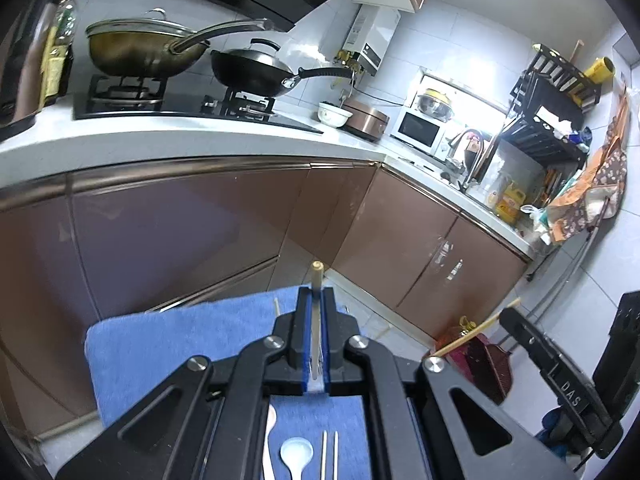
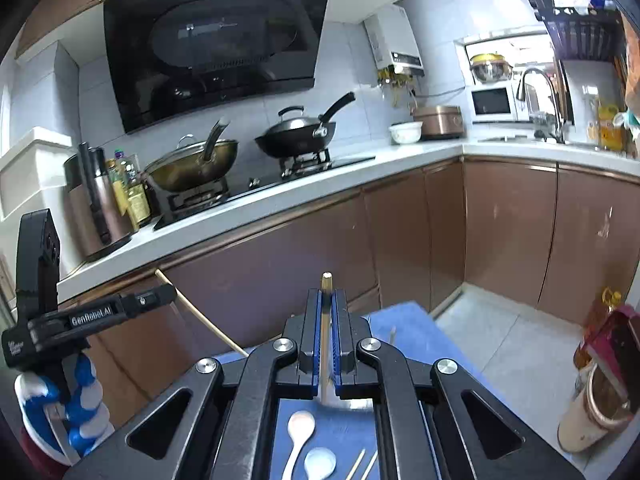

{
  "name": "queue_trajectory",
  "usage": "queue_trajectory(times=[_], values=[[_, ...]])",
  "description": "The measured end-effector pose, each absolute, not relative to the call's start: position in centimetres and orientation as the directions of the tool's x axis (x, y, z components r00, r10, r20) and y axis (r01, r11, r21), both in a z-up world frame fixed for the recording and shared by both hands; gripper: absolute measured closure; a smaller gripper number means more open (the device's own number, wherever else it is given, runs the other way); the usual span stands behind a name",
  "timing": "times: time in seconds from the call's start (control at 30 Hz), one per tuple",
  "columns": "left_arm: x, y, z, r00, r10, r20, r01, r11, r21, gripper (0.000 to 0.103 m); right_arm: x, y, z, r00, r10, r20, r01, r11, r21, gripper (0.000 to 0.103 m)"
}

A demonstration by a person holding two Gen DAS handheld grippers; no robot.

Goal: Organize utensils
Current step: 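Carry the chopsticks up and insert them into the glass holder, then open both tools to drop the chopsticks into the holder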

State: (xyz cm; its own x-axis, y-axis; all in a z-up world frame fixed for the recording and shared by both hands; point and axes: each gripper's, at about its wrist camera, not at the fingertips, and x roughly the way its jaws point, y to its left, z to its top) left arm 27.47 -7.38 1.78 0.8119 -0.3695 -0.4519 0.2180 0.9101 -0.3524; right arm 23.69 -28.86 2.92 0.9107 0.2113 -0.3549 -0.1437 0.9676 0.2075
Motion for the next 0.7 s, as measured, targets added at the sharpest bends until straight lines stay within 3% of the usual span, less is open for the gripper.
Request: queue_trajectory(times=[0.33,0.7], values=[[34.2,-11.4,-2.2,0.812,-0.332,-0.481,0.201,0.931,-0.303,0.1,31.0,-29.5,0.4,0.923,0.156,-0.352,-0.094,0.978,0.188,0.098],[38.4,-13.2,-9.6,0.766,-0.319,-0.558,0.172,0.938,-0.299,0.099,35.2,-29.1,-7.5,0.881,0.15,-0.448,-0.076,0.981,0.18,0.098]])
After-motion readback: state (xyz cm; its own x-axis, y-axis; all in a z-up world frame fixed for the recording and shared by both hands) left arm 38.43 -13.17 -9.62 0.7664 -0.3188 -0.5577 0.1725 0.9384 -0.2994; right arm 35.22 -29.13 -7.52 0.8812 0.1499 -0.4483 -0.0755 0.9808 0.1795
